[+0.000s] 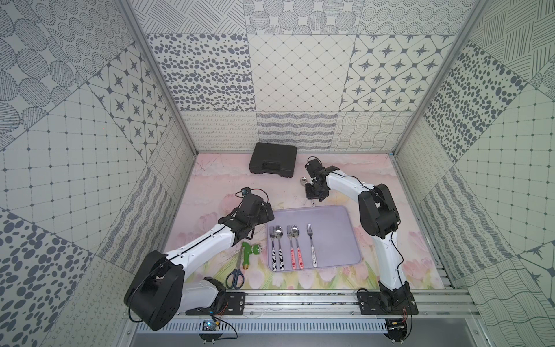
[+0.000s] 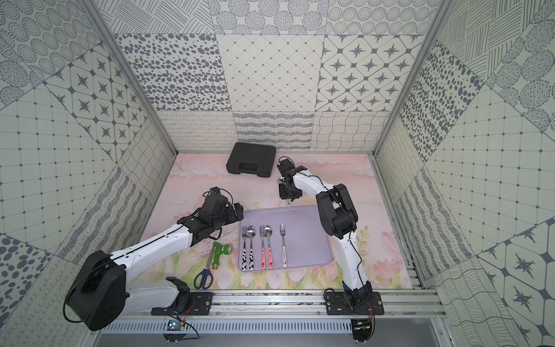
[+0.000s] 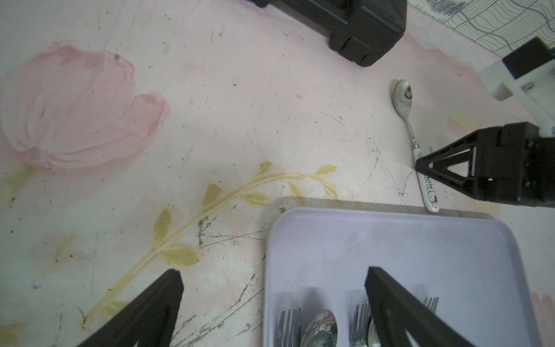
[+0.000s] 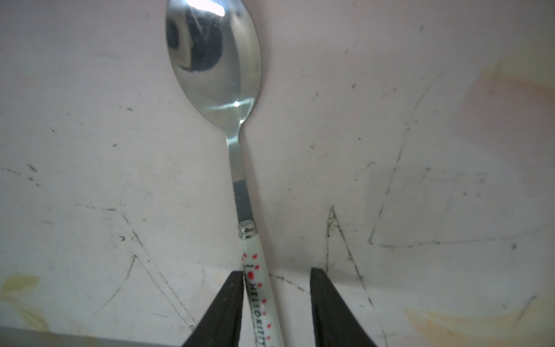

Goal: Set the spoon and fork side by side
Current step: Pick up the spoon from the center of the board.

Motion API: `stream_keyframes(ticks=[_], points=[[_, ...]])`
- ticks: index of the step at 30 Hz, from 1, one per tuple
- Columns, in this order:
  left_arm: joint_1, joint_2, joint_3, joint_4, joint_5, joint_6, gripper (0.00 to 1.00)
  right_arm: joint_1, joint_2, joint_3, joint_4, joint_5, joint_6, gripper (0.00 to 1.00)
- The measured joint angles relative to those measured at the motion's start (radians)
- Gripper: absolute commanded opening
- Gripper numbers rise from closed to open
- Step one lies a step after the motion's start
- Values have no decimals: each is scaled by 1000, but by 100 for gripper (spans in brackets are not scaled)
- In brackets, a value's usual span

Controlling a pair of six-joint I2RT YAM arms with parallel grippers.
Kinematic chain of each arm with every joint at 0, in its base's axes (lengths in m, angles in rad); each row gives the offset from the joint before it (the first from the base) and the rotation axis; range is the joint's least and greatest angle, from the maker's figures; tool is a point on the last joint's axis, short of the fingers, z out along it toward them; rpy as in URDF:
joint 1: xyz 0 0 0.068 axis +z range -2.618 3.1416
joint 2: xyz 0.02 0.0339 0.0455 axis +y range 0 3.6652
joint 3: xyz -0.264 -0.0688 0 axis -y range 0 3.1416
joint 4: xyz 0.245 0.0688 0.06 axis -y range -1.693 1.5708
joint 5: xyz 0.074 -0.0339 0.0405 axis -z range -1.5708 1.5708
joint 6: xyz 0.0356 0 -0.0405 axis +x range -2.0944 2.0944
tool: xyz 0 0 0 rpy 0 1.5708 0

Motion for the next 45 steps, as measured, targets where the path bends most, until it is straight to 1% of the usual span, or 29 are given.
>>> stream_keyframes(ticks=[7,14,26,40,45], points=[[0,0,0,0,0,0,100,0,0,1,-13,1,-6,26],[0,0,0,0,0,0,100,0,0,1,-18,4,-11,21],[0,0,0,0,-1,0,100,0,16,27,-34,5,-19,6],[0,-8,0,0,-1,0,100,0,7,27,-44,27,-27,5],[0,-13,0,-1,-1,0,100,0,-23,27,-54,31,-27,4]])
